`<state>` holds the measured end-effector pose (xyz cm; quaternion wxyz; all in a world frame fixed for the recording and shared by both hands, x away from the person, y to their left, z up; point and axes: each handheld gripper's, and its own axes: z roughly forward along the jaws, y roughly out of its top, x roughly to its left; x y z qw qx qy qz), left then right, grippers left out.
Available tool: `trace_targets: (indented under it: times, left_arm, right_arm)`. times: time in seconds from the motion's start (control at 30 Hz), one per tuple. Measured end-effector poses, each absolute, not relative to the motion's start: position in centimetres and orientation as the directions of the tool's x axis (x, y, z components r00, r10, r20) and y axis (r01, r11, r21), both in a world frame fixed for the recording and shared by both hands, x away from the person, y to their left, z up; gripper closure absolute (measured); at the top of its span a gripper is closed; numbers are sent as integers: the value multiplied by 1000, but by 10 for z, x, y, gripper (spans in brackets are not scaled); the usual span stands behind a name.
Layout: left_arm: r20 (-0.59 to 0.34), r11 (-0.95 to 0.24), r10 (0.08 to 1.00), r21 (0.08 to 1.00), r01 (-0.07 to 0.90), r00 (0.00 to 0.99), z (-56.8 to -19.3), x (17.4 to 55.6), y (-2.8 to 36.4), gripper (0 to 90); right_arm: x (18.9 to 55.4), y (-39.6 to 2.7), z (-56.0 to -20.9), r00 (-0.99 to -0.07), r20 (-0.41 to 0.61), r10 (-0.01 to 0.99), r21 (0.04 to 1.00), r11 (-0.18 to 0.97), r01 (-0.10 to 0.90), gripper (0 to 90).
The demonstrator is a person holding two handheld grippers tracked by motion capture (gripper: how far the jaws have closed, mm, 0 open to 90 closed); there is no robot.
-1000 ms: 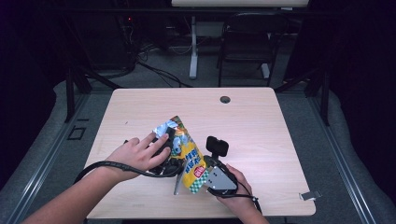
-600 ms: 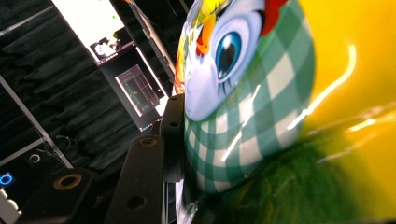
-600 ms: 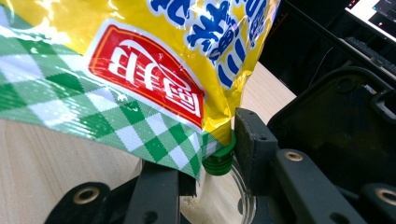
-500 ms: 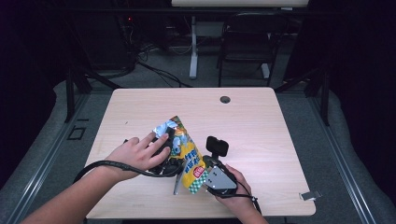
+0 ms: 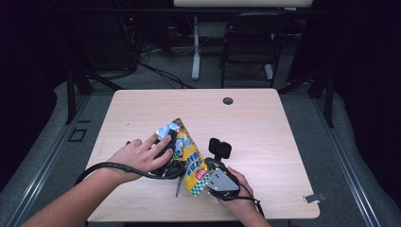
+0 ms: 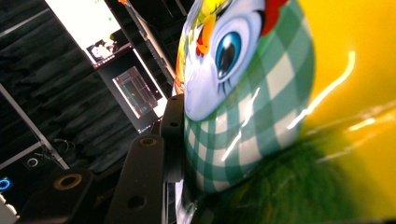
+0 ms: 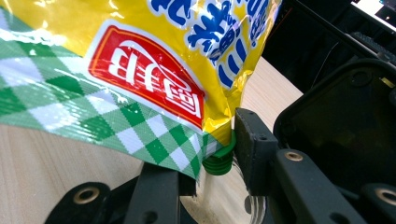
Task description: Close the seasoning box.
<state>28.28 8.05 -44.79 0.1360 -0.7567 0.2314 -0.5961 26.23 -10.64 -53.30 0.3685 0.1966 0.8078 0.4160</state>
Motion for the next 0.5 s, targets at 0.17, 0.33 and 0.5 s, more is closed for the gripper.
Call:
trace_targets:
  times: [0.17, 0.33, 0.5]
  left_arm:
    - [832, -848, -526, -496, -188, 177, -447, 283, 79, 661]
    - [828, -844, -533, -504, -186, 175, -445, 282, 78, 661]
    - [829, -844, -532, -504, -185, 170, -444, 282, 78, 662]
  right_arm:
    - [262, -107, -533, -653, -433, 622, 814, 580, 13, 707]
    - [262, -107, -532, -653, -428, 624, 818, 575, 14, 707]
    - [262, -108, -532, -656, -421, 627, 823, 568, 16, 707]
